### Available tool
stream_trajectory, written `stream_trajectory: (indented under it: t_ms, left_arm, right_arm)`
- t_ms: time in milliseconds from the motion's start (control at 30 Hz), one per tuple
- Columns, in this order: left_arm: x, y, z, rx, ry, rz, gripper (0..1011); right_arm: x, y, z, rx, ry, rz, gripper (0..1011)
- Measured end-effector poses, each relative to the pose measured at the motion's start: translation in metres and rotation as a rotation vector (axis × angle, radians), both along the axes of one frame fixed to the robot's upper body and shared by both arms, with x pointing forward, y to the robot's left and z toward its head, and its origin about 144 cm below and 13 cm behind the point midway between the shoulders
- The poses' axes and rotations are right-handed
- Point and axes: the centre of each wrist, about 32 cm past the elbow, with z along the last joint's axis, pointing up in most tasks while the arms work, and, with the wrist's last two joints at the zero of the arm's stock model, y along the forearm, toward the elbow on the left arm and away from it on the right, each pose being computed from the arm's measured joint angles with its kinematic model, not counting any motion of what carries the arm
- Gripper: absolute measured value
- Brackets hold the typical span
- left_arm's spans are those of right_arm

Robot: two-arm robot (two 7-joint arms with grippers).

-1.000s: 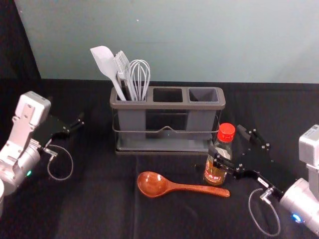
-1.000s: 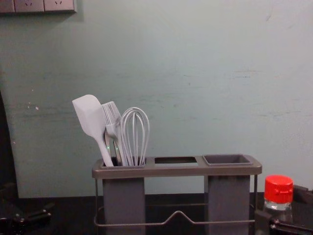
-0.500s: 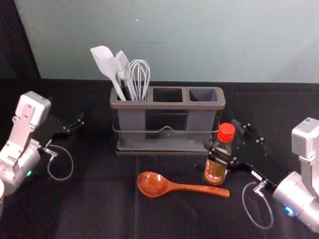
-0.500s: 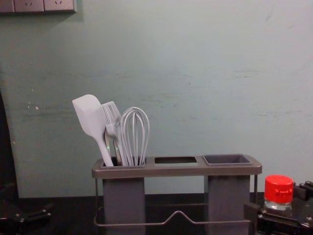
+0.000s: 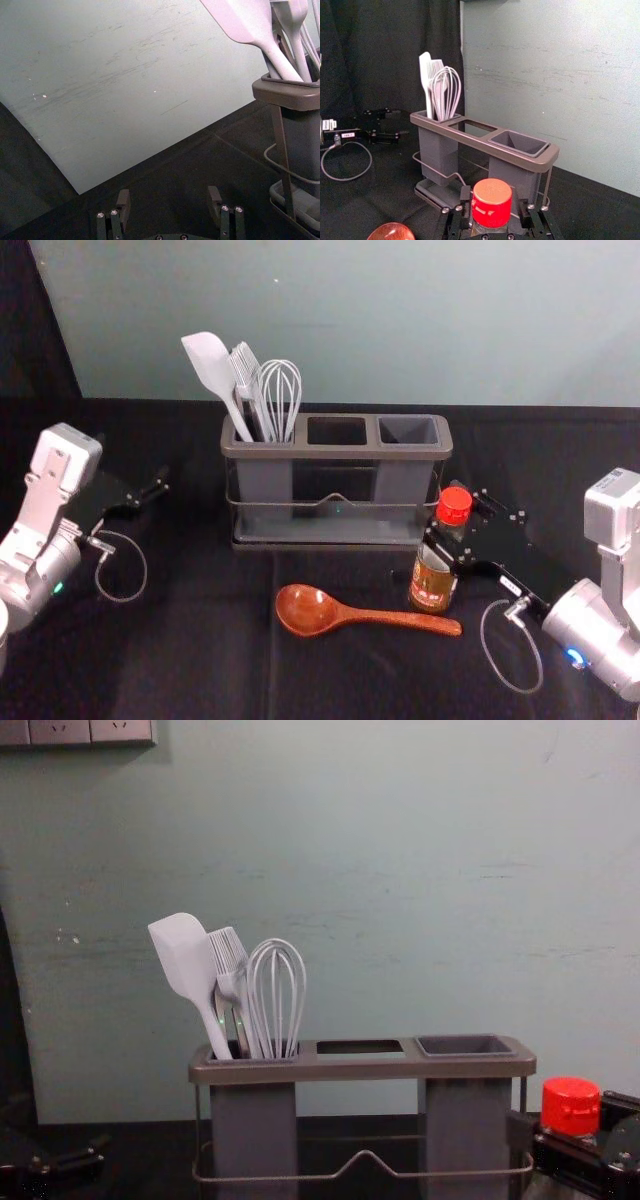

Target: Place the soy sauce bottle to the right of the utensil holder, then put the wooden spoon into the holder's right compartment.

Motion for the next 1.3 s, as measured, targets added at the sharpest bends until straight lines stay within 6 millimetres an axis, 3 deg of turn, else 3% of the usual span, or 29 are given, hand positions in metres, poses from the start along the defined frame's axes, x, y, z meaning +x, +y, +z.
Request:
stream_trajectory:
  t_ms: [100, 200, 700, 1067, 1300]
  left_arm:
    - [0.0, 0.0, 0.0, 0.0, 0.0, 0.0, 1005]
    - [0.0, 0.0, 0.0, 0.0, 0.0, 0.0, 1005]
    - [0.0, 0.0, 0.0, 0.0, 0.0, 0.0, 1005]
    - [0.0, 0.0, 0.0, 0.0, 0.0, 0.0, 1005]
    - [0.0, 0.0, 0.0, 0.0, 0.0, 0.0, 1005]
  right_arm:
    - [-0.002, -0.001, 0.0, -0.004, -0.002, -0.002, 512]
    - [-0.006, -0.002, 0.002, -0.007, -0.004, -0.005, 385]
    - [-0.019, -0.021, 0.023, -0.018, -0.05, -0.038, 382]
    - [0.012, -0.037, 0.025, -0.036, -0.045, -0.114, 383]
    - [0.033, -0.035, 0.023, -0.038, -0.032, -0.134, 383]
